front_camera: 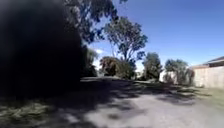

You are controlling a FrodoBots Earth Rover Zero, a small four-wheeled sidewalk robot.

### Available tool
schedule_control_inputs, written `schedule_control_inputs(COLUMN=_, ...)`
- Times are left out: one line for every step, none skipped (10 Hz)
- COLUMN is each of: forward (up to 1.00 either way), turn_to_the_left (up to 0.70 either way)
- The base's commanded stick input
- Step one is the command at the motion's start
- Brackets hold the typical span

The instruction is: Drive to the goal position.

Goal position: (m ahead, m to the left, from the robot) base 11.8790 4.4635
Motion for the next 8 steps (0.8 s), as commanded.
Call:
schedule_control_inputs(forward=1.00, turn_to_the_left=0.00)
schedule_control_inputs(forward=1.00, turn_to_the_left=0.00)
schedule_control_inputs(forward=1.00, turn_to_the_left=0.00)
schedule_control_inputs(forward=1.00, turn_to_the_left=0.00)
schedule_control_inputs(forward=1.00, turn_to_the_left=0.01)
schedule_control_inputs(forward=1.00, turn_to_the_left=0.14)
schedule_control_inputs(forward=1.00, turn_to_the_left=0.27)
schedule_control_inputs(forward=1.00, turn_to_the_left=0.28)
